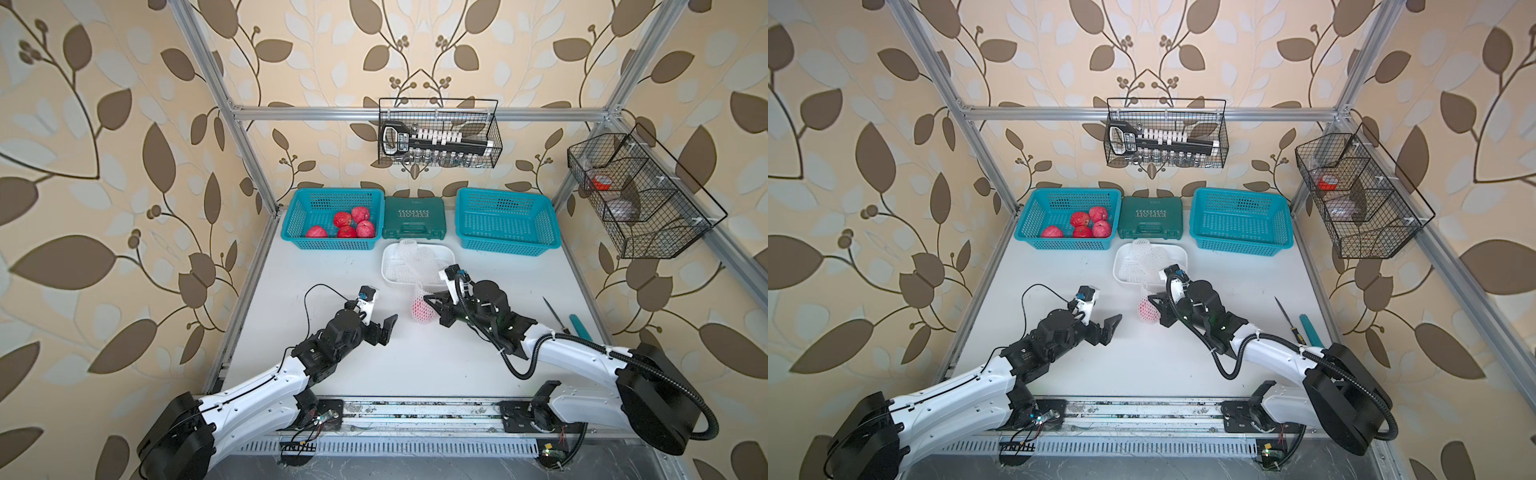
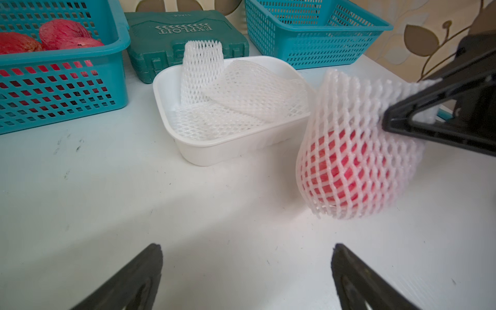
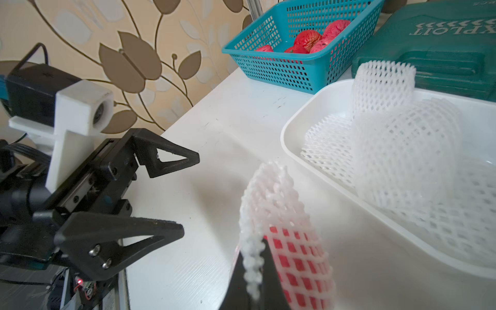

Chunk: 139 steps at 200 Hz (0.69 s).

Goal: Remove foam nets from apples
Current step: Remove the foam net from the apple.

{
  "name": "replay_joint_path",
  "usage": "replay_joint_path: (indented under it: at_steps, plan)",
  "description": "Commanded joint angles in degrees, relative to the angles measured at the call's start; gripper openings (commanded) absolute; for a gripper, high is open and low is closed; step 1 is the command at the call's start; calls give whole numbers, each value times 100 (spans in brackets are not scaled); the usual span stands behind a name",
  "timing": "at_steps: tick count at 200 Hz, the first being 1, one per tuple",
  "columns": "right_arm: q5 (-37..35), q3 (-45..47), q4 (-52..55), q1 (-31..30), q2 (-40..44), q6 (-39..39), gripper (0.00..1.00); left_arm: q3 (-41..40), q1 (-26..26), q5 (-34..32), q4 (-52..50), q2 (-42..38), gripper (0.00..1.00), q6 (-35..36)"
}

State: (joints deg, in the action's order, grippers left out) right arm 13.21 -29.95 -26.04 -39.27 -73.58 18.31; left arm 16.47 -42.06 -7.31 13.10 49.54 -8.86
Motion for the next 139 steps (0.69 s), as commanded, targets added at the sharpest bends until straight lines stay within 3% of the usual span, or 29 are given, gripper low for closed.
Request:
replay_joint_path:
  at_steps: [1,20,36,45,52,65,84,94,108,113,139]
  plan:
    - [-14,127,-584,-81,-419,-146,0,276,-41,-161,145,115,99,137]
    - [-450,839,-1910,-473,-46,-212,0,397,-39,-104,7,144,99,147]
    - [-851,770,-1910,-505,-275,-200,0,396,-39,-120,-45,106,99,152]
    - [-394,629,-1751,-179,-499,177,0,360,-39,-168,-12,87,99,167]
    - [209,796,-2376,99,-607,567,0,341,-39,-181,8,71,99,190]
    - [704,1010,-3271,320,-760,1141,0,361,-43,-192,-21,56,99,214]
    - [1124,452,-2467,310,-953,1181,0,384,-39,-201,-69,52,99,203]
    - [599,397,-2076,84,-819,963,0,361,-39,-202,-30,49,99,184]
    - [-1089,275,-1141,-645,-430,240,0,340,-39,-194,23,68,99,182]
    - [-1313,294,-1060,-752,-366,148,0,343,-43,-192,26,72,99,181]
    - [236,719,-2149,167,-403,1050,0,323,-41,-192,41,95,99,191]
